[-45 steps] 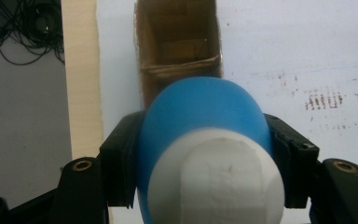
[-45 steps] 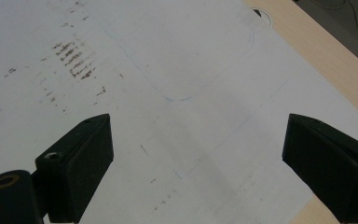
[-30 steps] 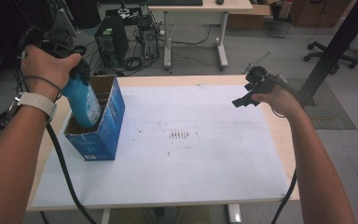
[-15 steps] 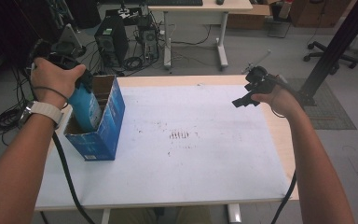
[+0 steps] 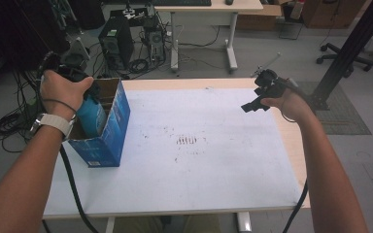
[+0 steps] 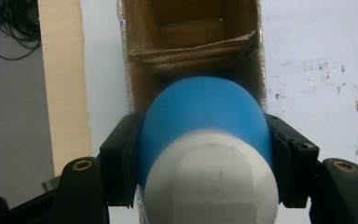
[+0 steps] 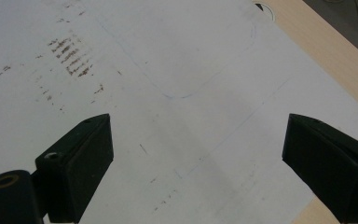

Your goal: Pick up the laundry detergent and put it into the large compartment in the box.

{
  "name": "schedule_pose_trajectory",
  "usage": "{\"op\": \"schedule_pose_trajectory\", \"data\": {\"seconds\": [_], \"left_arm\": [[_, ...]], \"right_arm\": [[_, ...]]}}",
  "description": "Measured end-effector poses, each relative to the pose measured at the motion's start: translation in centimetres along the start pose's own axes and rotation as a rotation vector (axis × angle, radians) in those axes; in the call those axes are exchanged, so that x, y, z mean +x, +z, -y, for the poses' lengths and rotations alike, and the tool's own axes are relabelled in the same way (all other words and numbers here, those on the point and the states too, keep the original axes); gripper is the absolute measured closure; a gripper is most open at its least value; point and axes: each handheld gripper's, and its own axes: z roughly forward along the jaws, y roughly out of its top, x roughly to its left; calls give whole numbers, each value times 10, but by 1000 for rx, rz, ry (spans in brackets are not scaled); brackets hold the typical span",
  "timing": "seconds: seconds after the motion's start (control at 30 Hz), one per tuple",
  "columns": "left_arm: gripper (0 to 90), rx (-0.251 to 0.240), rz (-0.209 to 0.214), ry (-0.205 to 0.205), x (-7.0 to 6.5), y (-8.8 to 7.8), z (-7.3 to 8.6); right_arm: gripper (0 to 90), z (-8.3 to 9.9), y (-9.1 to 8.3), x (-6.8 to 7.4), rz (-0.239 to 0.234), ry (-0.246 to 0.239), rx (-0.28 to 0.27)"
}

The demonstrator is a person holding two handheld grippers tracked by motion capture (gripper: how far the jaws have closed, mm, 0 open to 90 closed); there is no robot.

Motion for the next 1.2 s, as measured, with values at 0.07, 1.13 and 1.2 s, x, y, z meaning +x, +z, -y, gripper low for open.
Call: {"op": "schedule_pose_trajectory", "data": {"seconds": [0.07,1.13,1.2], "left_arm": [[374,-3,-3,1,0,3,1],[374,36,8,26,-7,51,10],[374,37,10,28,-7,53,11]], "right_arm": [[88,0,1,0,-1,-1,1],[88,4,2,-2,-3,11,6],[88,4,2,-1,-2,11,6]]}}
